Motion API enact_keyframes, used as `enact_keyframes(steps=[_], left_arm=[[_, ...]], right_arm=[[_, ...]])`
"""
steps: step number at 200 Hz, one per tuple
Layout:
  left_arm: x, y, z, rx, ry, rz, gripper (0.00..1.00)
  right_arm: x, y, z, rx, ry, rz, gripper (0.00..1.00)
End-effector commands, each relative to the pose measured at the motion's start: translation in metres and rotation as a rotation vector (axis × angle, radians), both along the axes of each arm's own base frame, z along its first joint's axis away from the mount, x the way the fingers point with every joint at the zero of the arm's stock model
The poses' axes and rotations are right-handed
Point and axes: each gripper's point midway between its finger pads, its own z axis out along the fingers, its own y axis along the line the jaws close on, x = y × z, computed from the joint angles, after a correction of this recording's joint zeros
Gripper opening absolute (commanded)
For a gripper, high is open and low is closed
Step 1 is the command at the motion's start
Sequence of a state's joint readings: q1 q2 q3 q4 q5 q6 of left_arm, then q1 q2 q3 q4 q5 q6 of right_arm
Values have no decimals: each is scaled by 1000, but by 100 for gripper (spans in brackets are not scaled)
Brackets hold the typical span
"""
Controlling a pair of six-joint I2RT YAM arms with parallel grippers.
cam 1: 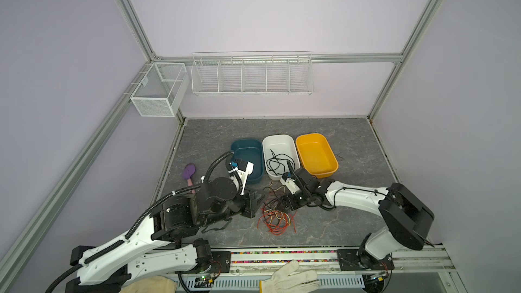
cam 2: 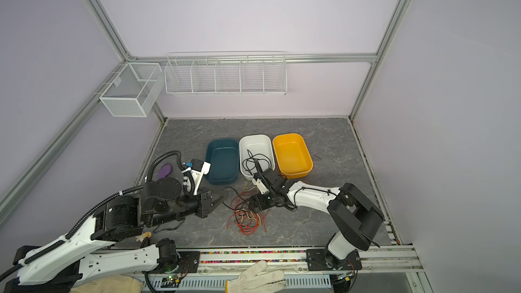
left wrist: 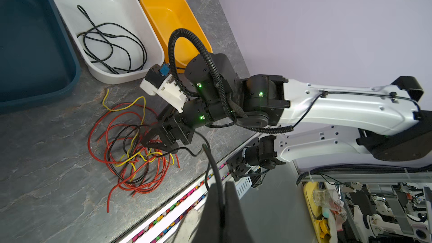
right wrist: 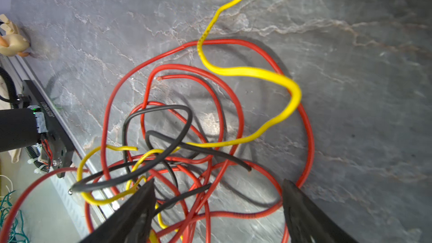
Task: Untangle the cables
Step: 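Grasp the pile with the right gripper while the left grasps a black wire end, then lift the black wire out of the pile with the left gripper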
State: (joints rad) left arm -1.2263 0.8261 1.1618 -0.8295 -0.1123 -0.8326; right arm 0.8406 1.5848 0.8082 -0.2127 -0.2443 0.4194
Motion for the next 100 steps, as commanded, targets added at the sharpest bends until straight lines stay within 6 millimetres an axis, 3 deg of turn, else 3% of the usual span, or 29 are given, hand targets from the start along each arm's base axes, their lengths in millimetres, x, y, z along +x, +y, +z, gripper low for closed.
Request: enact_keyframes(steps=[1, 41, 82, 100], left_arm=[[0, 9, 8, 45, -45, -9, 0], [-2, 9, 33, 36, -91, -41, 0], [-5, 25, 82, -21, -175, -50, 0], [-6, 26, 93, -62, -200, -49, 0]], right_arm=[[-1, -5, -7, -51, 13, -9, 86], [1, -10, -9, -78, 3, -19, 86], [2, -12, -10, -94, -2, -25, 86], [2, -14, -12, -102, -4, -28, 86]])
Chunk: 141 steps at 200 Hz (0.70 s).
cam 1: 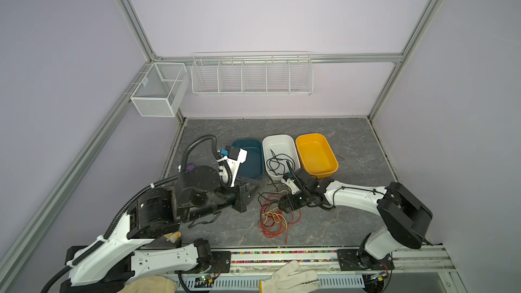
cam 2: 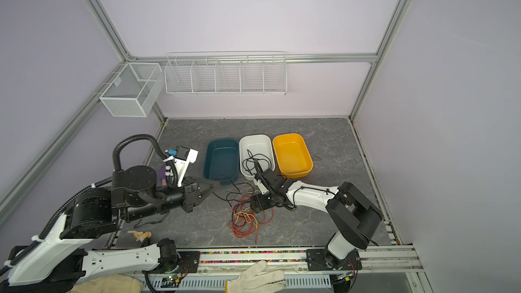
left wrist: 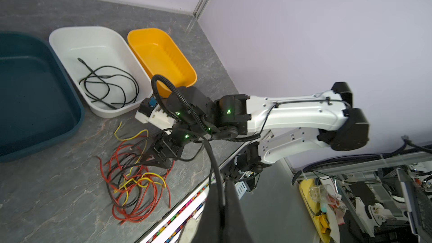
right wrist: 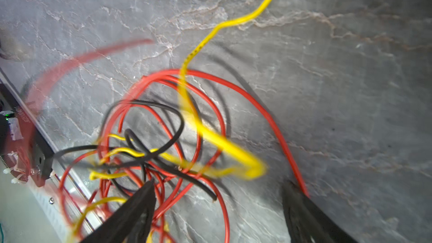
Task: Untangle the cables
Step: 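Lift the black wire out of the pile with the left gripper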
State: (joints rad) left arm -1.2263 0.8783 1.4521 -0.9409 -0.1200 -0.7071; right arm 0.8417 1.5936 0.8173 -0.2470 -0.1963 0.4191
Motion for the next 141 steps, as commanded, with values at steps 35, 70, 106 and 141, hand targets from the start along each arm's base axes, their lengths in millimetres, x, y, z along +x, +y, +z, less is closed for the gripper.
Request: enact_keyframes(steps=[35, 70, 106, 141], left_arm=[[-2, 11, 18, 16, -75, -15, 0], [5, 17, 14, 96, -100, 15, 0], [16, 19, -1, 294, -131, 32, 0], [34, 14, -19, 482, -157, 28, 0]], right_arm=[[1, -7, -4, -53, -7, -12, 86], [4, -11, 9, -33, -61, -16, 88], [5, -12, 28, 14, -126, -13, 93], [2, -9, 46, 92, -176, 13, 96]])
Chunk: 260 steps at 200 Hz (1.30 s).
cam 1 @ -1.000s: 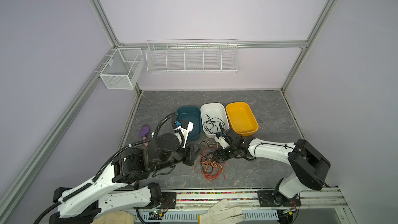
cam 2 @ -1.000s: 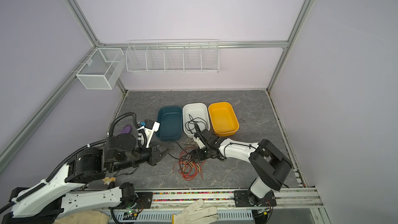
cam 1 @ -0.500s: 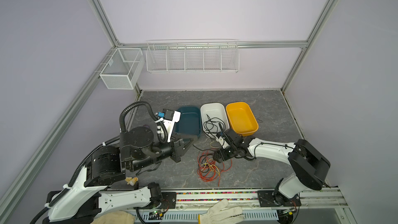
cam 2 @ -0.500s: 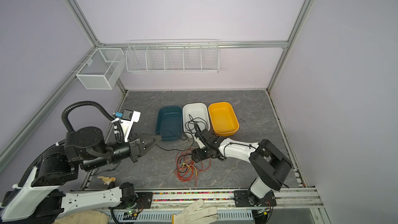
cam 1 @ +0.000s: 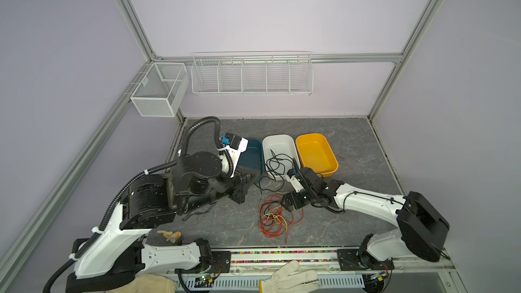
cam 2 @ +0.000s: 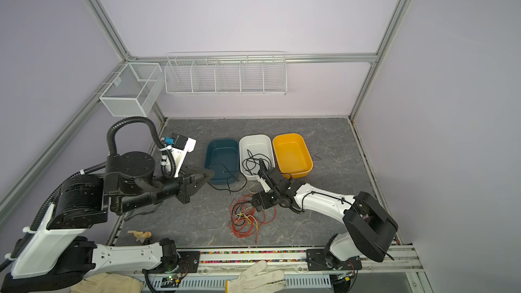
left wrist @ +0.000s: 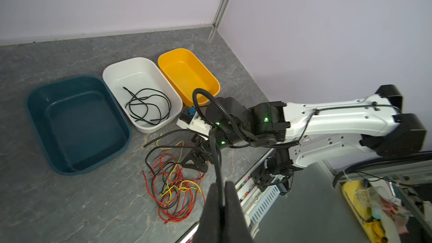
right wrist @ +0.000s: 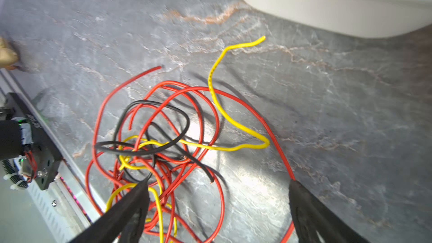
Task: Untangle the cables
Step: 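Lift the black wire out of the pile with the left gripper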
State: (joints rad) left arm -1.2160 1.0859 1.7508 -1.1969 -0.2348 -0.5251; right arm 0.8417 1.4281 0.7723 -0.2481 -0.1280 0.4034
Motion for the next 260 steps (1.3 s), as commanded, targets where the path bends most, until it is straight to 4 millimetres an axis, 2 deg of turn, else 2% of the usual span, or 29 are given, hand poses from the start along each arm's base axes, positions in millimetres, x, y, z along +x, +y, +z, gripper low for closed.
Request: enact_keyframes(steps=[1, 42, 91, 172, 226, 260], left_arm=[[12, 13, -30, 228, -22, 5, 0], [39, -1, -42, 311, -45, -12, 0], [62, -32, -46, 361, -80, -65, 0], [92, -63, -56, 436, -103, -104, 0], [115, -78, -55, 466, -138, -98, 0], [133, -77, -55, 492, -183, -33, 0]], right_arm=[[-4, 1, 10, 43, -47, 37, 97], [-7, 0, 31, 112, -115, 59, 100], [-9, -4, 56, 193, -212, 60, 95], [-13, -30, 110, 358, -442, -9, 88], [-11, -43, 123, 385, -502, -65, 88], [-14, -46, 128, 418, -530, -69, 88]])
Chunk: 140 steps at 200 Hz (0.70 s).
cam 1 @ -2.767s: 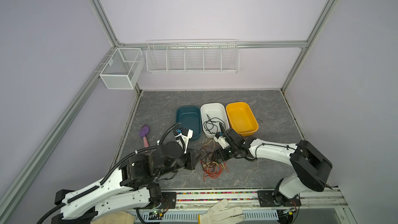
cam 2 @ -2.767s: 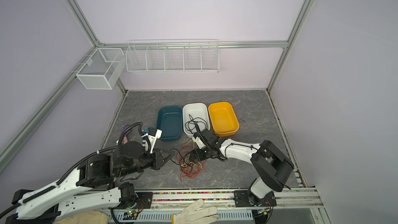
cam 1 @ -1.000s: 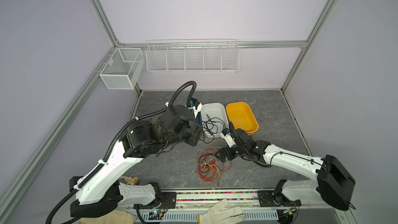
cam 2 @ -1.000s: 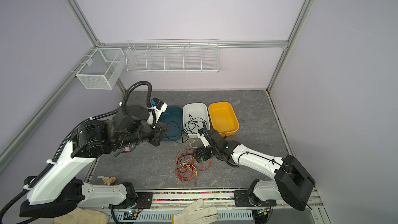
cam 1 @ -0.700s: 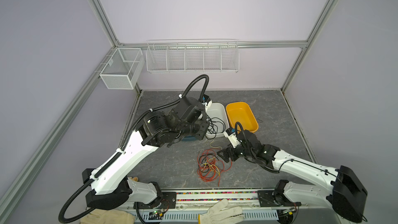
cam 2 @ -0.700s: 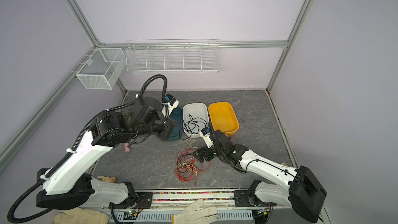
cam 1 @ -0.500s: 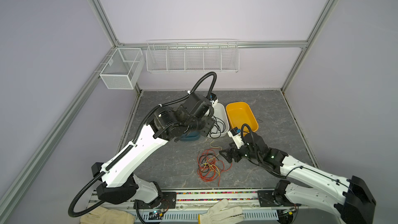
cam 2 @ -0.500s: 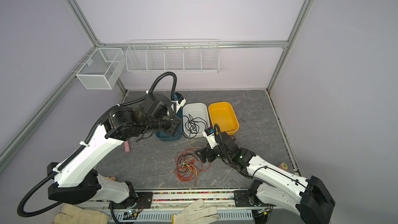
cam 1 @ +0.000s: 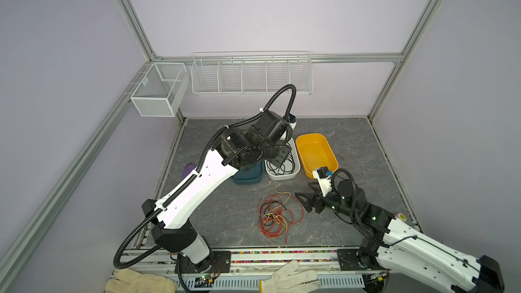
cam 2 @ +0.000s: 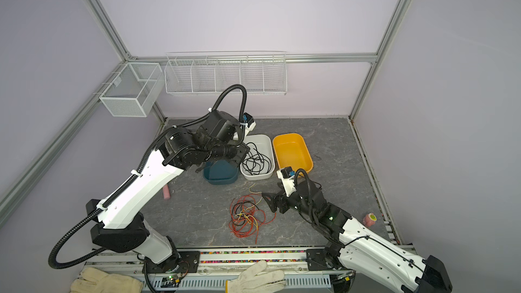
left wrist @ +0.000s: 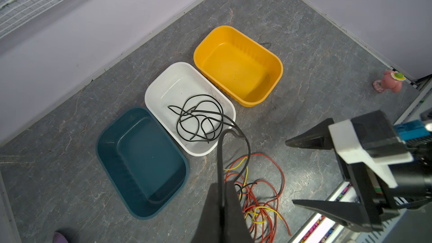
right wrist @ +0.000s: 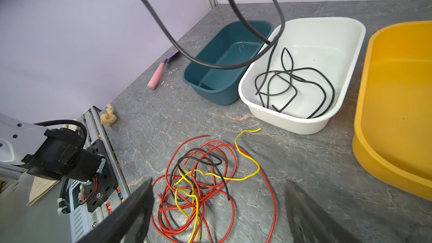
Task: Untangle the cables
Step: 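Lift the black wire out of the pile with the left gripper, then lower the black wire into the white tub with the left gripper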
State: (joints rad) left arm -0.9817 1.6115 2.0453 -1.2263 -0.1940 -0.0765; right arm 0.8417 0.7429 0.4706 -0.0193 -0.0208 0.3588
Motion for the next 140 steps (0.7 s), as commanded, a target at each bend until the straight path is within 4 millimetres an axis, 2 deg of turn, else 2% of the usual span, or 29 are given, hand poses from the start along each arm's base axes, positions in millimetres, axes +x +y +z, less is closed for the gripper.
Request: enact_keyframes(steps=[1, 39, 65, 140], left_arm=[[13, 5, 5, 32, -65, 27, 0], [33, 3, -2, 33, -84, 48, 0], [46, 0, -11, 32, -88, 58, 0], [73, -6, -44, 69, -75, 81, 0]], right_arm=[[0, -3, 5, 30, -41, -13, 88], [-2, -7, 11, 63, -75, -19, 88], [-4, -2, 10, 61, -61, 10, 88], [-5, 1, 8, 56, -57, 24, 88]])
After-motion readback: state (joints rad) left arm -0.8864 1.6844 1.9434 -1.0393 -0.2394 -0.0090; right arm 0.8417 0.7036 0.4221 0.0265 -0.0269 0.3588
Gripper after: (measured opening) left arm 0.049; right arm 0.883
